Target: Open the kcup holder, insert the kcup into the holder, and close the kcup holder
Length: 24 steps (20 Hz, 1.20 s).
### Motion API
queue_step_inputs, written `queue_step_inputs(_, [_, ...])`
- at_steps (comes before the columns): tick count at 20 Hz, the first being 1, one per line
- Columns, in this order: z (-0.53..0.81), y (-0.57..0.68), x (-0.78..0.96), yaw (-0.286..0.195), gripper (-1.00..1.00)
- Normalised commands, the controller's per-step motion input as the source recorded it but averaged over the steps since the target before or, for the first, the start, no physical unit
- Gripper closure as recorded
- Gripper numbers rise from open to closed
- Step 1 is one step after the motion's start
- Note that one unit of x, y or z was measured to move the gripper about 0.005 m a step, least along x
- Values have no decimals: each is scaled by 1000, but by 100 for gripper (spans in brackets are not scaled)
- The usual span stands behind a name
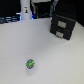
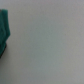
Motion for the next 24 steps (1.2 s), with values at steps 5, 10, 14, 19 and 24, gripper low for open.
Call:
queue_step_inputs(5, [65,663,-245,-166,-100])
queue_step_inputs(10, [22,722,-213,-187,-100])
queue_step_inputs(14, [-5,796,-146,-180,-100])
queue_step_inputs(19, [-84,754,-210,-175,-100])
queue_step_inputs(24, [-171,652,-193,-171,-100])
